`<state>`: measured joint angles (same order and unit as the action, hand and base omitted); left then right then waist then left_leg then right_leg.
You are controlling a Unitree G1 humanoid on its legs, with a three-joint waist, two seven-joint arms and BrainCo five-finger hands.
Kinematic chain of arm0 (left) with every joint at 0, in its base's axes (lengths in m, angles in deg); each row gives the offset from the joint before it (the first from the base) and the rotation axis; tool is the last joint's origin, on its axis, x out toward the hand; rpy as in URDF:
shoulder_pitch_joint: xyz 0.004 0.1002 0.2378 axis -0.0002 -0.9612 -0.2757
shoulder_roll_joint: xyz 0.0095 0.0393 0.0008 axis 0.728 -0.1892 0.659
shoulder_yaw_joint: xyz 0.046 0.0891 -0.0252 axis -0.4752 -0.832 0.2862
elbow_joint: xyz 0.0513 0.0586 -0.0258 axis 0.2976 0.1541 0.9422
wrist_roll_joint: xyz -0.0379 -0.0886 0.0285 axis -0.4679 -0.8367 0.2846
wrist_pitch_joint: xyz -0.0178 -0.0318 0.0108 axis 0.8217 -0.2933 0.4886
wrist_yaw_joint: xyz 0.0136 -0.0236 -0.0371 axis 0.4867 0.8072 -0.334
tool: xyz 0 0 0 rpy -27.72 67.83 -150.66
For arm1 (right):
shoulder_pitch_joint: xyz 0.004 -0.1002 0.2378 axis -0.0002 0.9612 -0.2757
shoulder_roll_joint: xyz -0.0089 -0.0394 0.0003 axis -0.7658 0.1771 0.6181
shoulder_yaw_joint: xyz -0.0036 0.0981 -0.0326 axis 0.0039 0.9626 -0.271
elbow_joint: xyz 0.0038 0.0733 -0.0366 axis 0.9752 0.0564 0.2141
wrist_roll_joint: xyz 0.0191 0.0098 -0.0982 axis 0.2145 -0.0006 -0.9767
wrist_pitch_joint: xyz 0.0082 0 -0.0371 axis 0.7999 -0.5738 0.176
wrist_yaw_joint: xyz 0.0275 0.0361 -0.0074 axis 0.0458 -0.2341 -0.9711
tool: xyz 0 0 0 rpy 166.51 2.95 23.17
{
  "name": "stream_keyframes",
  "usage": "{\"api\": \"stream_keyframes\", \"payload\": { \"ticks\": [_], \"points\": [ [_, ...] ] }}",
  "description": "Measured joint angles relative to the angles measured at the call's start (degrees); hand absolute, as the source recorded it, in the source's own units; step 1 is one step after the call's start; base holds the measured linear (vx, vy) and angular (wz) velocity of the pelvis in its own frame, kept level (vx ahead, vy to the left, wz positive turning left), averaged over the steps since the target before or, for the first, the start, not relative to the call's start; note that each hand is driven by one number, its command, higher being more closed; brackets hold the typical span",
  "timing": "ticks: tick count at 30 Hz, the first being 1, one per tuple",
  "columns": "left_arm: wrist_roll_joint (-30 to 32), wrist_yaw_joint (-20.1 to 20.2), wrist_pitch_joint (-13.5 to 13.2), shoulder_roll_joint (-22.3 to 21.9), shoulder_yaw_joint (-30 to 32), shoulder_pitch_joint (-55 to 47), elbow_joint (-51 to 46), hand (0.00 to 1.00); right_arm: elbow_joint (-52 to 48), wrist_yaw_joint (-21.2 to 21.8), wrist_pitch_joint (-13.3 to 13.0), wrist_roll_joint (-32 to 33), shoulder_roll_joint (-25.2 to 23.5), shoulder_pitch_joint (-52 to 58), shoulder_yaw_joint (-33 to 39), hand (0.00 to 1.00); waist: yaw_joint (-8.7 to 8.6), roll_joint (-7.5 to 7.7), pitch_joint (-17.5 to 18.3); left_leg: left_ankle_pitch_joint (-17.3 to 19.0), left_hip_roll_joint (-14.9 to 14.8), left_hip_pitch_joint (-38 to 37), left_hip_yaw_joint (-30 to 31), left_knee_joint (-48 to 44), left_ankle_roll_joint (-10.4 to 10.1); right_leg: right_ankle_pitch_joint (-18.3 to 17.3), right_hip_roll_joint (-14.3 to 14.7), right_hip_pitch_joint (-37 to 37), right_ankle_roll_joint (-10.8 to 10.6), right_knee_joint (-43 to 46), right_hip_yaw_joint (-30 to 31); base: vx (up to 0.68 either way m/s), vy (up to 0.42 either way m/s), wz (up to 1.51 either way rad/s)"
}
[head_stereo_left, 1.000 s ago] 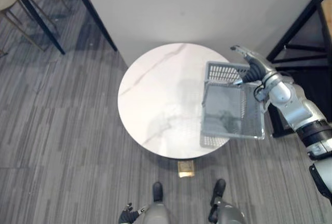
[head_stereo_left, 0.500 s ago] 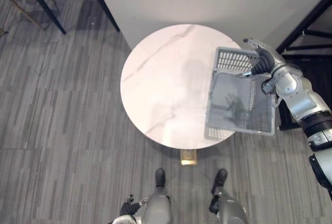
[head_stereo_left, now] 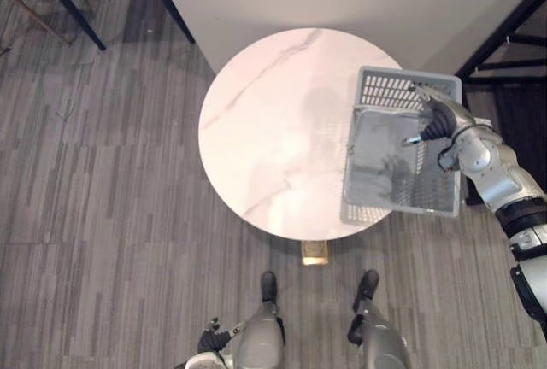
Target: Pick vegetable in the basket
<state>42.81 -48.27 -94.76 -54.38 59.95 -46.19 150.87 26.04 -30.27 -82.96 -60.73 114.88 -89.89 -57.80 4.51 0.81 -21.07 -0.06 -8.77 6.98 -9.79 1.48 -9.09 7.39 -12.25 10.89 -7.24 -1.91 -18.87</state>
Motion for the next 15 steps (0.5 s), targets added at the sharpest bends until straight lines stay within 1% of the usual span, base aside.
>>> {"api": "stream_keyframes", "payload": {
  "ticks": [2, 6, 11, 15],
  "points": [
    [0.0, -0.1, 0.0, 0.1, 0.0, 0.0, 0.0, 0.0, 0.0, 0.0, -0.1, 0.0, 0.0, 0.4, 0.0, 0.0, -0.02, 0.16, -0.1, 0.0, 0.0, 0.0, -0.1, 0.0, 0.0, 0.1, 0.0, 0.0, 0.0, 0.0, 0.0, 0.0, 0.0, 0.0],
    [0.0, -0.1, 0.0, 0.2, -0.1, -0.1, 0.0, 0.0, 0.0, 0.1, -0.5, 0.0, 0.0, 0.8, 0.0, 0.0, -0.64, 0.23, -0.1, -0.2, 0.2, 0.0, -0.1, 0.2, 0.2, 0.1, -0.1, 0.2, -0.1, 0.0, 0.1, 0.0, 0.0, 0.0],
    [0.0, -0.1, -0.1, 0.3, -0.1, -0.1, 0.0, 0.0, 0.1, -0.6, -0.9, -0.2, 0.6, 0.4, 0.0, 0.0, -0.73, 0.24, -0.1, -0.4, 0.3, 1.0, -0.2, 0.2, 0.5, 0.4, -0.2, 1.3, 0.0, 0.1, 0.3, 0.0, -0.001, -0.01],
    [0.0, -0.1, -0.4, 0.2, -0.1, -0.1, 0.0, 0.0, 3.5, -0.8, -0.8, -0.4, 2.0, -0.3, 0.1, 0.0, -0.72, 0.25, -0.1, -0.5, 0.6, 1.6, -0.1, 0.3, 0.7, 0.5, -0.5, 1.7, -0.1, 0.1, 0.3, 0.0, 0.005, 0.02]
  ]
}}
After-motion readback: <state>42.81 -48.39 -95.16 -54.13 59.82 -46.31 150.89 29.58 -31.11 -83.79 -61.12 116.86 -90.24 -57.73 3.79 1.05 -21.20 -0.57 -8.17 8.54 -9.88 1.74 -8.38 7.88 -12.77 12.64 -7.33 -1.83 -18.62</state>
